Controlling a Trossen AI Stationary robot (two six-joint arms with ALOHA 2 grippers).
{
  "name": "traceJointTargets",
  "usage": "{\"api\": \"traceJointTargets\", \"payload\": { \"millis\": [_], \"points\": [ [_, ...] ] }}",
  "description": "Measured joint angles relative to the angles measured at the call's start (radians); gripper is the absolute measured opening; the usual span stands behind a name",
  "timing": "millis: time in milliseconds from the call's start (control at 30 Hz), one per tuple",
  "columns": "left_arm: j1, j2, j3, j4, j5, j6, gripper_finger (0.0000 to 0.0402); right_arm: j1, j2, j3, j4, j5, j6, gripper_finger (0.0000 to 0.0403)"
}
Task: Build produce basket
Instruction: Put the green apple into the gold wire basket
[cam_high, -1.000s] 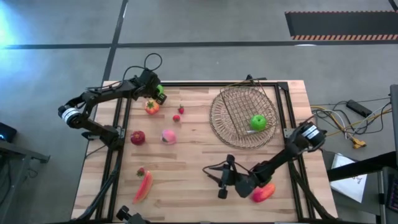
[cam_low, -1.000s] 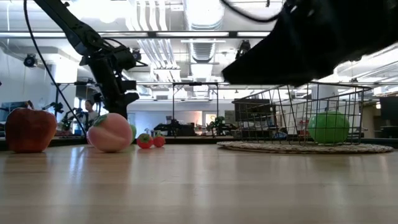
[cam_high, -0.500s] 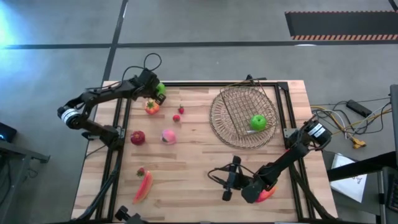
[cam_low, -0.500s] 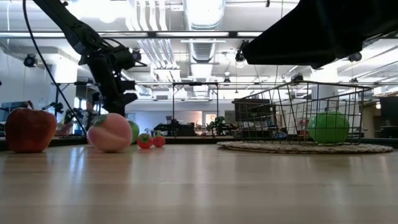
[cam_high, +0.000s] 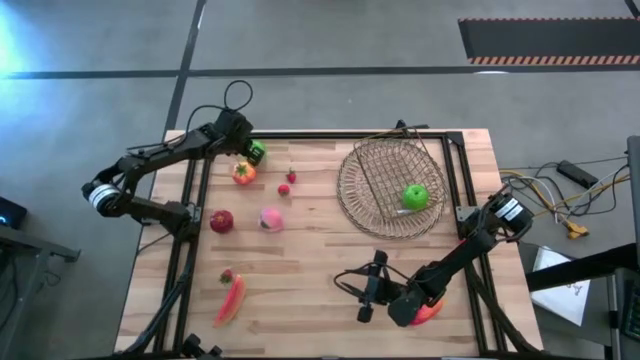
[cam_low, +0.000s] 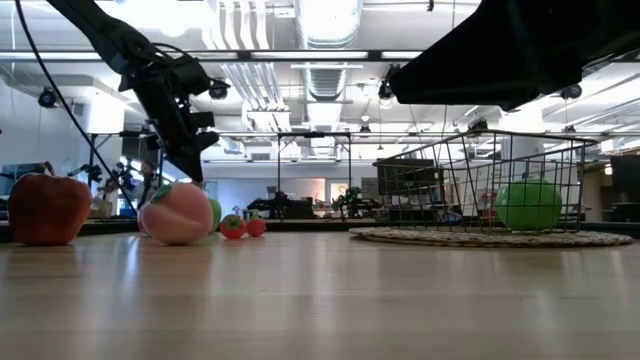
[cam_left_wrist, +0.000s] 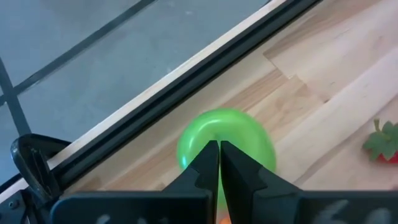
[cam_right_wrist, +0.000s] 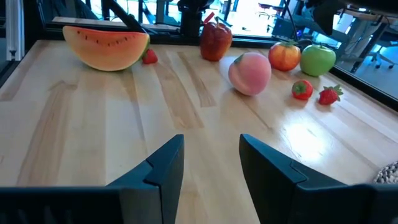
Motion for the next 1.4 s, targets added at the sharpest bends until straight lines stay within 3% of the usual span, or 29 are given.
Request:
{"api": "traceJointTargets", "payload": {
  "millis": [200, 500, 633, 1400],
  "points": [
    [0.000, 0.004, 0.001, -0.007, 0.000, 0.007, 0.0016, 0.000, 0.000, 0.000, 0.000, 0.000, 0.000, 0.0148],
    [0.000, 0.090, 0.007, 0.012, 0.007, -0.004, 0.0147, -0.001, 0.000, 0.000, 0.000, 0.000, 0.000, 0.0148],
    [0.000, 0.121, 0.012, 0.044, 0.008, -0.030, 0.0171, -0.001, 0.000, 0.000, 0.000, 0.000, 0.000, 0.0148],
    [0.001, 0.123, 0.015, 0.060, -0.009, -0.038, 0.0052, -0.002, 0.000, 0.000, 0.001, 0.000, 0.000, 0.0148]
  ]
}}
